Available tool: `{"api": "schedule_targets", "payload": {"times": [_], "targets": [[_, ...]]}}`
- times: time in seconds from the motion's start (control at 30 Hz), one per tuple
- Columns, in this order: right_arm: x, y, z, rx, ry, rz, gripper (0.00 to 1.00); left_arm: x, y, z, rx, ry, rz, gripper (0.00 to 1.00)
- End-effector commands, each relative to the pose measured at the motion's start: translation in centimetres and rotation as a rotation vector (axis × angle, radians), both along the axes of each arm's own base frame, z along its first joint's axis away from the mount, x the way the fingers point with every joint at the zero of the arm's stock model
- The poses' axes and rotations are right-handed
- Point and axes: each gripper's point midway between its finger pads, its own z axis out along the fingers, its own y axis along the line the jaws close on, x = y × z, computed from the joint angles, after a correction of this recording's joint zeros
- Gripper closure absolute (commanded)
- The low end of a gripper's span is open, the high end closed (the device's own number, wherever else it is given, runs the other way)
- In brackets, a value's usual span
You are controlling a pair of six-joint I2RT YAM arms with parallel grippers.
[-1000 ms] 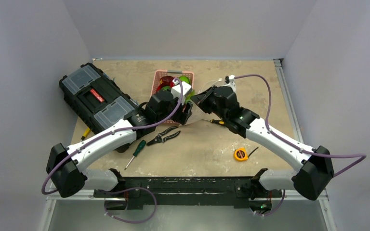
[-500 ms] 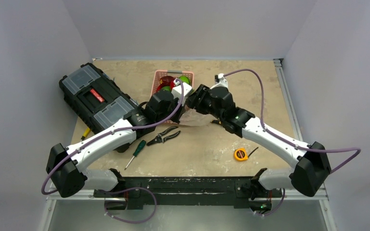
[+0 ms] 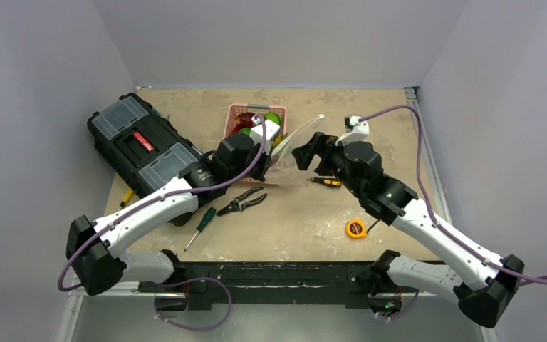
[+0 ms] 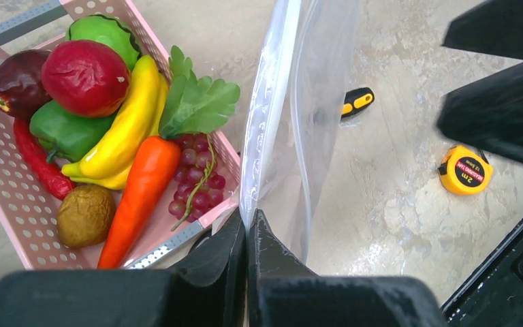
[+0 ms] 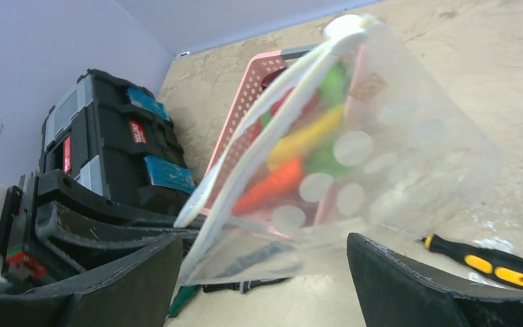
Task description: Place the food in the zip-top bag and seal the zipper
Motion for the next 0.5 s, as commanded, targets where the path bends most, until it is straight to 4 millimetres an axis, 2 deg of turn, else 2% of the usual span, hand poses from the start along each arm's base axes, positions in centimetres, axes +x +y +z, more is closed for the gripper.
{"api": "schedule_targets", "payload": {"times": [0.0, 0.1, 0.17, 0.27, 0.47], "targets": [[-0.8, -3.4, 0.1, -0.036, -0.036, -0.098, 0.07, 0.4, 0.2, 3.6, -0.068, -0.060, 0.035, 1.00], [-0.9, -4.0, -0.6, -0.013, -0.010, -0.140, 0.02, 0.4, 0.1, 3.5, -0.069, -0.057, 0.037, 1.00], [-1.0, -3.8, -1.5, 0.006, 0.024, -0.148, 0.02, 0.4, 0.2, 3.4, -0.069, -0.054, 0.041, 1.00], [-0.8, -3.5, -2.8, 0.033, 0.089, -0.181, 0.05, 0.5, 0.2, 3.2, -0.067, -0.049, 0.047, 1.00], [-0.6, -3.0, -4.0, 0.085, 0.165, -0.215, 0.14, 0.5, 0.1, 3.2, -0.071, -0.047, 0.046, 1.00]]}}
